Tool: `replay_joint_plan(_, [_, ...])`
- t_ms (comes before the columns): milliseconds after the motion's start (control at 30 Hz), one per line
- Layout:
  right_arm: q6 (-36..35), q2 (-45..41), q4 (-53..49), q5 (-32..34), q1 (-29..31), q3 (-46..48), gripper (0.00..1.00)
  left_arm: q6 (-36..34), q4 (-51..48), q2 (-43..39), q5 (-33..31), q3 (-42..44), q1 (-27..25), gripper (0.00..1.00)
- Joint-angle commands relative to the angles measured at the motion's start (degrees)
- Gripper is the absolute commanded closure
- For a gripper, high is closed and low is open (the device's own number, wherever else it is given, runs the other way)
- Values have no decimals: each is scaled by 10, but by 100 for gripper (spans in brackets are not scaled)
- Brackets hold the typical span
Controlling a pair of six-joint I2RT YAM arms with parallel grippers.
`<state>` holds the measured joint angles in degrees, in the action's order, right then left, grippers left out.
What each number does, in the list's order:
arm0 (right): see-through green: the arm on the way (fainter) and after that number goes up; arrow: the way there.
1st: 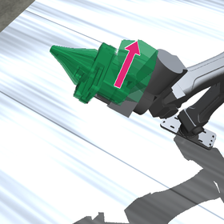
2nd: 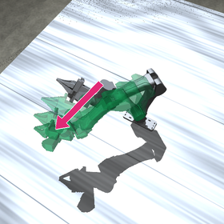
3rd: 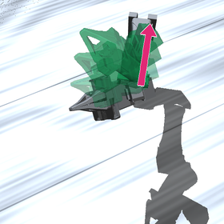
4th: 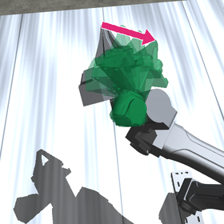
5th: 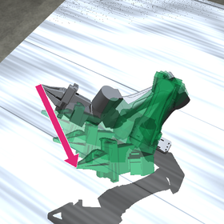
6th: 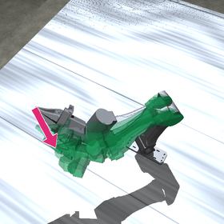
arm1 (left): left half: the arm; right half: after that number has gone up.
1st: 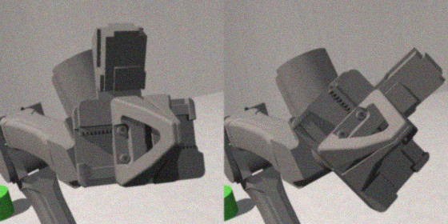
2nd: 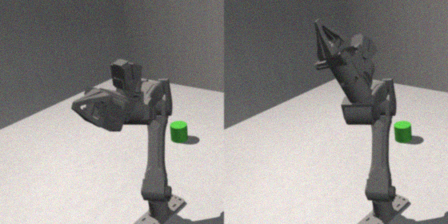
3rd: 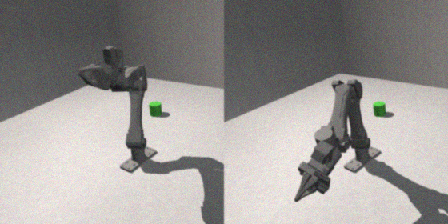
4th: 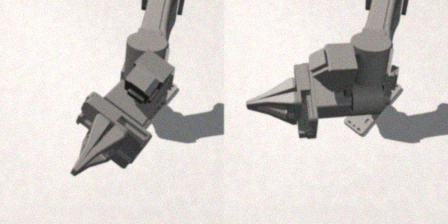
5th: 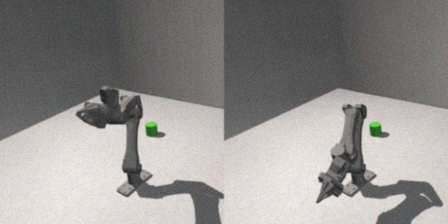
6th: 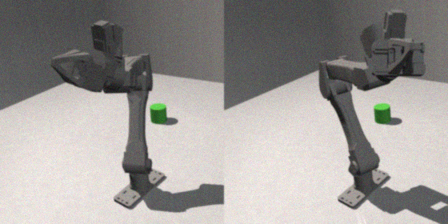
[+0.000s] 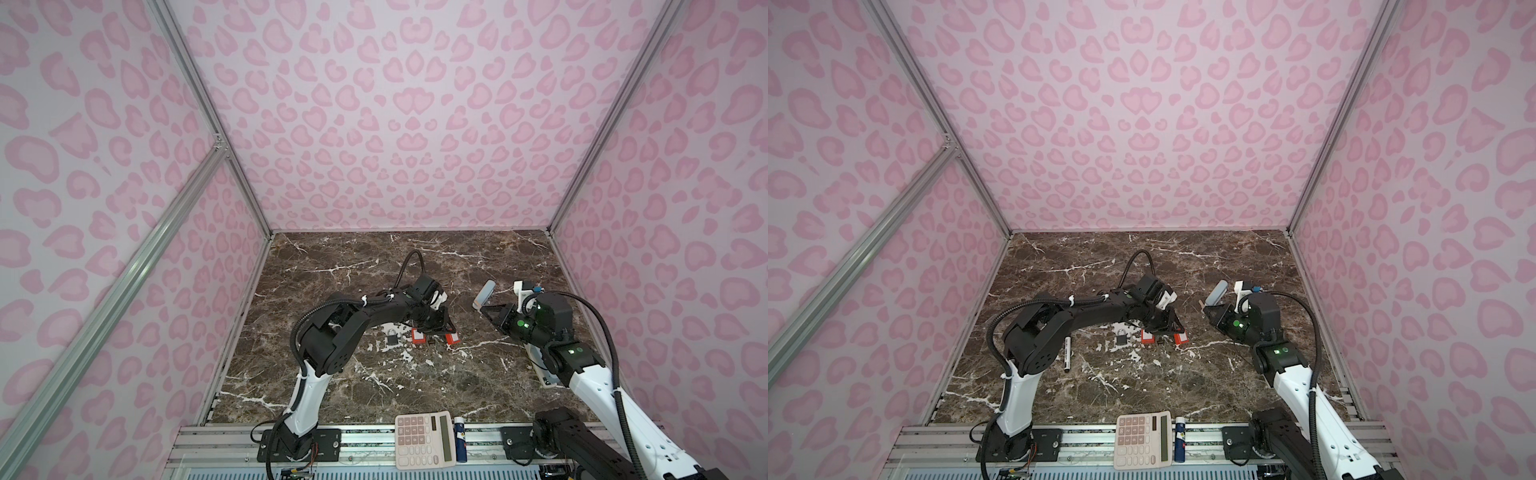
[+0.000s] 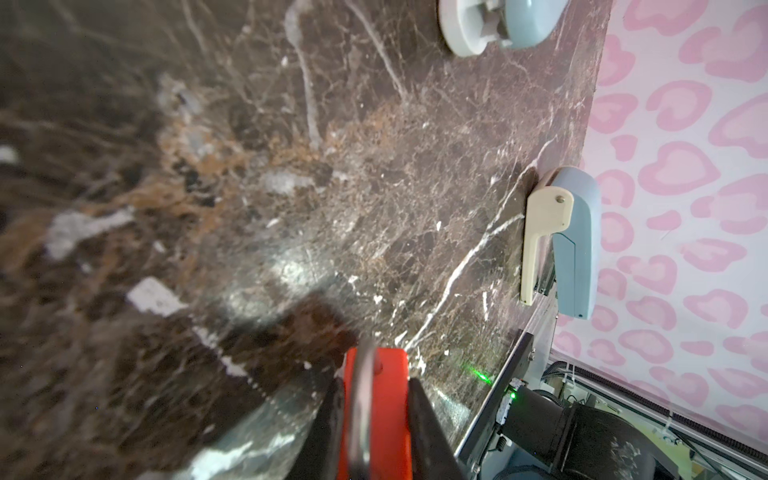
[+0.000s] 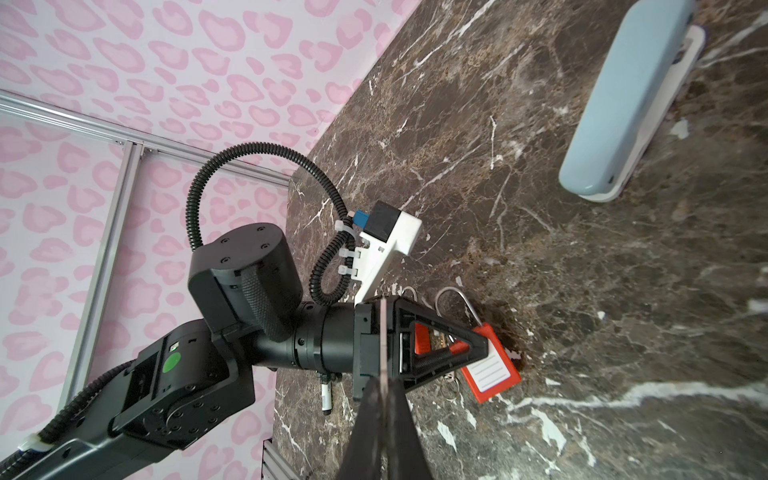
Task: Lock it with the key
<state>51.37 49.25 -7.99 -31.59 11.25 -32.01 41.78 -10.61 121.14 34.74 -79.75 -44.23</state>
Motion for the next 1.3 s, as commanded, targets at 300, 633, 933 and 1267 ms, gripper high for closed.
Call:
replay_joint_plan(300, [3, 11, 21, -7, 0, 2, 100, -25, -14, 19, 20, -16, 14, 96])
replay_joint_plan(633, [3, 15, 21, -13, 0, -4, 100, -32, -11, 10, 31, -10, 12, 94])
replay_joint_plan(933, [4, 15, 21, -12, 1, -3, 100, -42, -21, 8, 23, -11, 12, 67])
replay_joint_plan(1267, [4, 16, 22, -14, 1, 0, 100, -48, -31, -4, -2, -12, 12, 42])
